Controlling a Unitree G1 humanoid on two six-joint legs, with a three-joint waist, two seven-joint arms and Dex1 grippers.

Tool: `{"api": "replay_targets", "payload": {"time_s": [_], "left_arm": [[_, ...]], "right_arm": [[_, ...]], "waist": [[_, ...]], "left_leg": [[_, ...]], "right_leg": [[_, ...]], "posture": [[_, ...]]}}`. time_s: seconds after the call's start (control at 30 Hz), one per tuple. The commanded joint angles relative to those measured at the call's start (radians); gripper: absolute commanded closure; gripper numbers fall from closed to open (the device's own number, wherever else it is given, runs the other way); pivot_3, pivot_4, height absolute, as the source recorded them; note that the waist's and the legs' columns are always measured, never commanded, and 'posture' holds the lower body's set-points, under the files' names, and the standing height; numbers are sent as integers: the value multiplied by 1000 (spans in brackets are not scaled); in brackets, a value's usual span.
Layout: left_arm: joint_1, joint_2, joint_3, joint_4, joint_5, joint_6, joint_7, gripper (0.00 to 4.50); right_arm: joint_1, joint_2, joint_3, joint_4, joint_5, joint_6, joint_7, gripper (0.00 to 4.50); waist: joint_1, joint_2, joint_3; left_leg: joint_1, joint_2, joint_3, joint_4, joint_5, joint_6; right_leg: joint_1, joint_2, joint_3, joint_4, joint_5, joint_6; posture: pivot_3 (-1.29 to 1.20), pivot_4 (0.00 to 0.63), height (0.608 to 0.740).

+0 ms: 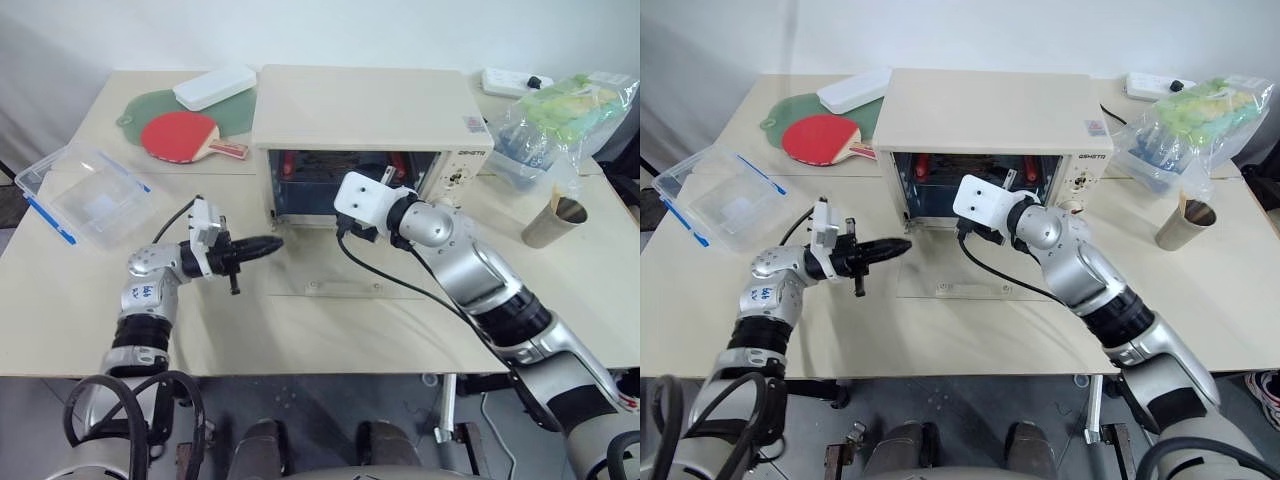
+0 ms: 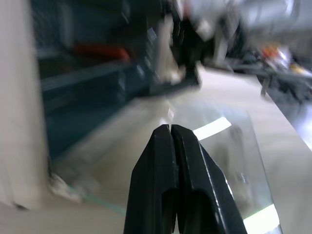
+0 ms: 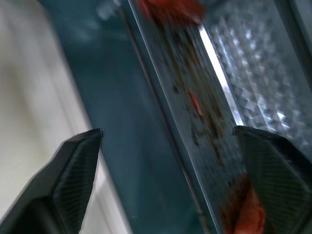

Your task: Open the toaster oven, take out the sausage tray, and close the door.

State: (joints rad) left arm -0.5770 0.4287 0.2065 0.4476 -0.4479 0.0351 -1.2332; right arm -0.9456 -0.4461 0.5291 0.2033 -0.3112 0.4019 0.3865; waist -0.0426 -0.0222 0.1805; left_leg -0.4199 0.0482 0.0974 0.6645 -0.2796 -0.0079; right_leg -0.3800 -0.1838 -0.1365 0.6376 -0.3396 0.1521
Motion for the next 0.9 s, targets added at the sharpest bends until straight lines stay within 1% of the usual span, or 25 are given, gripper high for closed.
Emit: {"api": "replay_targets", "payload": {"time_s": [0.03, 0.07, 0.2, 0.23, 0.3, 0.43, 0.57, 0.67, 0.73, 0.9], "left_arm": [[100, -5, 25, -165, -54, 48, 66, 4444], [117, -7, 27, -193, -64, 57, 77, 4444], [164, 0, 57, -302, -128, 187, 181, 4444], [176, 1, 65, -327, -141, 209, 201, 4274], [224, -1, 75, -382, -153, 219, 224, 3837], [288, -3, 84, -458, -172, 235, 270, 2682], [306, 0, 84, -484, -174, 235, 301, 1508], [303, -7, 94, -489, -185, 232, 322, 607], [300, -6, 98, -493, -192, 232, 331, 9], [312, 2, 98, -509, -220, 245, 338, 0]], "right_arm": [[-60, 46, 16, 133, -87, -114, -65, 0], [-66, 54, 16, 155, -100, -134, -69, 0], [-82, 79, 30, 228, -166, -203, -73, 0], [-86, 87, 26, 240, -177, -213, -77, 0], [-101, 106, 22, 269, -202, -228, -90, 0], [-113, 141, 2, 295, -217, -237, -90, 0], [-107, 153, -7, 296, -231, -249, -76, 0], [-100, 157, -10, 290, -236, -249, -66, 620], [-98, 159, -14, 289, -236, -248, -65, 1317], [-97, 170, -30, 291, -227, -237, -67, 3048]], "waist": [[-13, 0, 0], [-16, 0, 0], [-16, 0, 0], [-16, 0, 0], [-17, 0, 0], [-17, 1, 0], [-14, 1, 0], [-12, 1, 0], [-13, 1, 0], [-15, 1, 0]], "left_leg": [[0, 0, -1, 0, 0, 0], [0, 0, -1, -1, 0, 0], [0, 0, -2, -1, 0, 0], [0, 0, -2, -1, 0, -1], [0, 0, -2, 0, 0, -1], [0, 0, -3, -1, 0, -1], [0, 0, -2, -1, 0, -1], [0, 0, -2, -1, 0, -1], [0, 0, -2, -1, 0, -1], [0, 0, -2, -1, 0, -1]], "right_leg": [[0, 0, 0, 0, 0, 0], [0, 0, 0, 0, 0, 0], [0, 0, -1, 0, 0, 0], [0, 0, -1, 0, 0, 0], [1, 0, 0, 0, 0, 0], [1, 0, 0, 0, 0, 0], [1, 0, 0, 0, 0, 0], [1, 0, 0, 0, 0, 0], [1, 0, 0, 0, 0, 0], [1, 0, 0, 0, 0, 0]], "posture": [[0, 150, 740], [0, 150, 740], [0, 150, 740], [0, 150, 740], [0, 150, 740], [0, 150, 740], [0, 150, 740], [0, 150, 740], [0, 150, 740], [0, 150, 740]]}}
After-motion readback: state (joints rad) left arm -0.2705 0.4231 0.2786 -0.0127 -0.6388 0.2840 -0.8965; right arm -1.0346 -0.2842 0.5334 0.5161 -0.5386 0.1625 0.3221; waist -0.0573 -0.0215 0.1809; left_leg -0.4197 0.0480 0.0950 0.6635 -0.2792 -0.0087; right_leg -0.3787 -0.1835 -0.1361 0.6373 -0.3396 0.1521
